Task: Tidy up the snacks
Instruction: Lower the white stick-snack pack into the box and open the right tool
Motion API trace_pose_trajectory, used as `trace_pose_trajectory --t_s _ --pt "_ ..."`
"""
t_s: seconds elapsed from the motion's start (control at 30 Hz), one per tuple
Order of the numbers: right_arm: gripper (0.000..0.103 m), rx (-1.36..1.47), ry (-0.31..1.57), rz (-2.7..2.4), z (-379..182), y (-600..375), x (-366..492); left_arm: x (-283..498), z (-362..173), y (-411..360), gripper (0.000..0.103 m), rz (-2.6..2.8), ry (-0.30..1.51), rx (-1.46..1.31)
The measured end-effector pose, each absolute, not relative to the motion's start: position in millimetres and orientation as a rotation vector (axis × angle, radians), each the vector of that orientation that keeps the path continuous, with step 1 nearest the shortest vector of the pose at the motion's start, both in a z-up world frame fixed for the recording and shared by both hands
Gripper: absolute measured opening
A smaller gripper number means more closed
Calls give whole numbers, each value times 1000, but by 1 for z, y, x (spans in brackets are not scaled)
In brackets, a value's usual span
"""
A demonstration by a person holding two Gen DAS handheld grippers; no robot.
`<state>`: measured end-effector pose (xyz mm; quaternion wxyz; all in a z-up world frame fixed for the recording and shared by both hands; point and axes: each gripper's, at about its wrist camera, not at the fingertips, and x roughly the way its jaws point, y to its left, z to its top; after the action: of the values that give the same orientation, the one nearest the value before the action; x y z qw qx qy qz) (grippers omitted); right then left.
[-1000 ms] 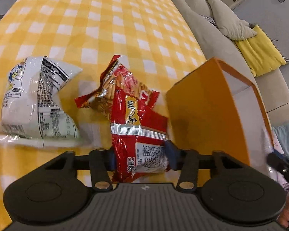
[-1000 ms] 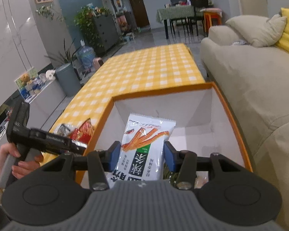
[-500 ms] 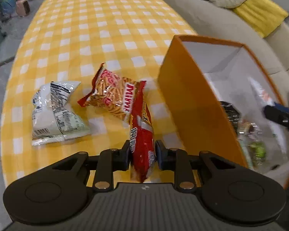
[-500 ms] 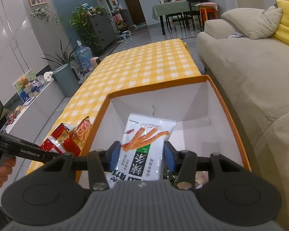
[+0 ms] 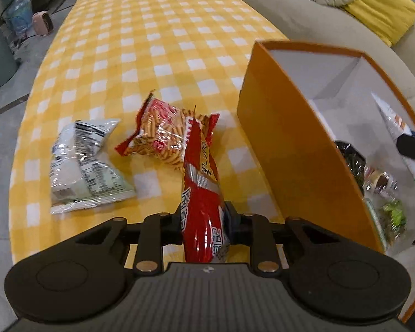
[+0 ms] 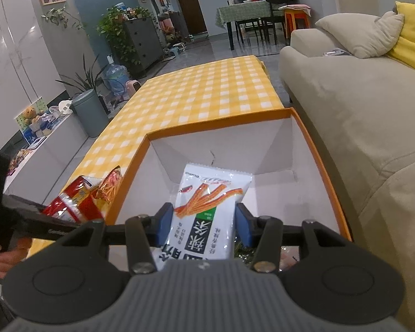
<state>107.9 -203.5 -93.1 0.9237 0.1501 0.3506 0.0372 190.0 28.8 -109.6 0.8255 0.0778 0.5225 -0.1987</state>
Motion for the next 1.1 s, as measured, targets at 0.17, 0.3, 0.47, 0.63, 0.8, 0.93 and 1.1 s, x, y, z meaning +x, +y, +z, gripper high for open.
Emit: trace_pose_trajectory --t_s 0.17,0.3,0.47,0.63,0.8,0.93,1.1 --pt "47 348 704 79 -90 -212 110 184 -73 33 28 -407 1045 63" --pt "47 448 714 32 -88 -226 110 176 -50 31 28 -404 1012 -24" --pt "47 591 763 -80 -83 -228 121 163 -39 29 28 -358 991 -131" --pt "47 759 809 -179 -91 -222 142 161 -46 34 28 -367 989 -156" --pt "47 1017 805 -392 -117 -221 156 158 -57 43 28 -385 1001 -158" --pt "47 1111 793 -502 -132 -215 167 156 -60 49 28 -390 998 -146" --pt "47 1145 756 -627 -144 -210 184 161 -61 63 28 -384 1004 -168"
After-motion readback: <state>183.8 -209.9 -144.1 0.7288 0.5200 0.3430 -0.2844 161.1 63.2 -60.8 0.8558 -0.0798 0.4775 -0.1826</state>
